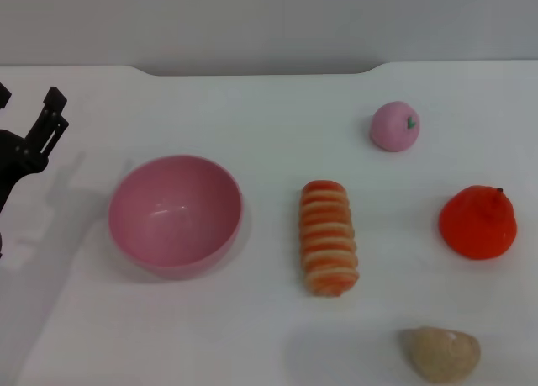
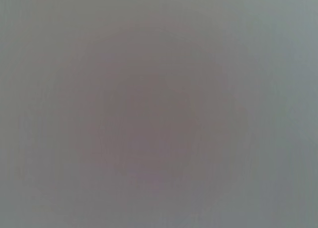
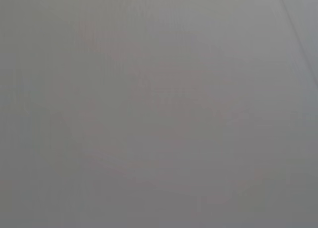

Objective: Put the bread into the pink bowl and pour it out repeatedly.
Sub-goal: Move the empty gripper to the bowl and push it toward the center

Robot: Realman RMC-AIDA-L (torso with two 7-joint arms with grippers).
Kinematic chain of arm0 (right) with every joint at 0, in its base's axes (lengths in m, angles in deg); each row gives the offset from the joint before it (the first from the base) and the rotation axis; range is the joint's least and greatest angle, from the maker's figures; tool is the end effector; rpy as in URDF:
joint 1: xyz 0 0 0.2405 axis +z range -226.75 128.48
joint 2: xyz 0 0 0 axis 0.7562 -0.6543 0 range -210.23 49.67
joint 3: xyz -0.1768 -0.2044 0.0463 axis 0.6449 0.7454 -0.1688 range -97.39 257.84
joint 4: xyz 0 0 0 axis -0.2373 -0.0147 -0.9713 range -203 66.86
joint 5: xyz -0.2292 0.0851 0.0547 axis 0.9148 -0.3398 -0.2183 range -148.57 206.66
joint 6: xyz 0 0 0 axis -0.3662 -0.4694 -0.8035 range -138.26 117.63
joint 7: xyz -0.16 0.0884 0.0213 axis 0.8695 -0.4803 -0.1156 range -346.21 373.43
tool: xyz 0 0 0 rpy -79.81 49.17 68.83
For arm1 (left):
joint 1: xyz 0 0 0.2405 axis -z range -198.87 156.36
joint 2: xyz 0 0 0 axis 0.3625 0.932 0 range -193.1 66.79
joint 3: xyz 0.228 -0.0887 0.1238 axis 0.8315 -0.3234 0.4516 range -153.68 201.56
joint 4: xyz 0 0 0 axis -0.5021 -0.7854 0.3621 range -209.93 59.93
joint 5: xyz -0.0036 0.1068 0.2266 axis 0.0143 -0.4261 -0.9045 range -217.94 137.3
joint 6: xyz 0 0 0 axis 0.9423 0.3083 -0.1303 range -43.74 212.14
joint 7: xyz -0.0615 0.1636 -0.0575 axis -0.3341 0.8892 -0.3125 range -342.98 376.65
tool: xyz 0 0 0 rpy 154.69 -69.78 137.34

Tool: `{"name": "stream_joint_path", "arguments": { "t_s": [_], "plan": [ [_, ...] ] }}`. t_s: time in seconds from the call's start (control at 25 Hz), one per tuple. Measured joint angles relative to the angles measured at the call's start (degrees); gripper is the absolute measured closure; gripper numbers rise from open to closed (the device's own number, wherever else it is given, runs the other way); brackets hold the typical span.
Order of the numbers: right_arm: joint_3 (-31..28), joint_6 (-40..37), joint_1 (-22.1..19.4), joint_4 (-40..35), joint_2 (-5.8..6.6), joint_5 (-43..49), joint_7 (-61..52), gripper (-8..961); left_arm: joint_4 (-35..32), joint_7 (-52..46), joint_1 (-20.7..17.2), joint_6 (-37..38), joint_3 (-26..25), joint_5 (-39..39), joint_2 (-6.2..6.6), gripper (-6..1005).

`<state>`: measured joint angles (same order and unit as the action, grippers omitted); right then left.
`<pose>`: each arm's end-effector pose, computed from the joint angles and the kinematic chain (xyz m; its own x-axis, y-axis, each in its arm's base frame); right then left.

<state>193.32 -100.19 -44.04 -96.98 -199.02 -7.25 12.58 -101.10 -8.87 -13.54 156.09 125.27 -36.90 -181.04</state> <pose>0.3452 0.3056 0.0390 0.6219 0.5027 -0.6004 -0.7278 0.0882 -0.6801 -0.3544 0.3391 -0.0227 0.5458 -0.1322 0.8274 0.7757 -0.2938 -0.5586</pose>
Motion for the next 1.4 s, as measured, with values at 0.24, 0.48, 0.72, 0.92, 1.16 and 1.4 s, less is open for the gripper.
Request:
{"name": "stream_joint_path", "arguments": {
  "t_s": [0.24, 0.48, 0.72, 0.92, 1.16, 1.4],
  "plan": [
    [0.0, 0.0, -0.1, 0.0, 0.0, 0.0, -0.1, 399, 0.0, -0.1, -0.3, 0.1, 0.0, 0.0, -0.03, 193],
    [0.6, 0.0, 0.0, -0.1, 0.0, 0.0, -0.2, 400, -0.3, -0.6, -0.3, -0.1, 0.2, 0.0, 0.07, 194],
    [0.8, 0.0, 0.1, -0.2, 0.0, 0.2, -0.2, 400, -3.5, -0.7, 0.9, -3.4, 1.0, -0.1, 0.48, 196],
    [0.8, 0.0, 0.1, -0.1, 0.0, 0.7, -0.3, 401, -12.6, -1.3, 1.5, -16.0, 0.8, -3.6, 1.1, 198],
    [0.8, 0.3, -0.1, 0.1, -0.05, 0.7, -0.3, 401, -31.8, -4.8, 1.3, -36.8, -0.2, -10.8, 1.75, 199],
    [0.8, 0.5, -0.1, 0.7, -0.13, 1.3, -0.3, 400, -47.9, -16.3, 0.8, -52.1, 0.2, -19.5, 4.53, 199]
  ]
}}
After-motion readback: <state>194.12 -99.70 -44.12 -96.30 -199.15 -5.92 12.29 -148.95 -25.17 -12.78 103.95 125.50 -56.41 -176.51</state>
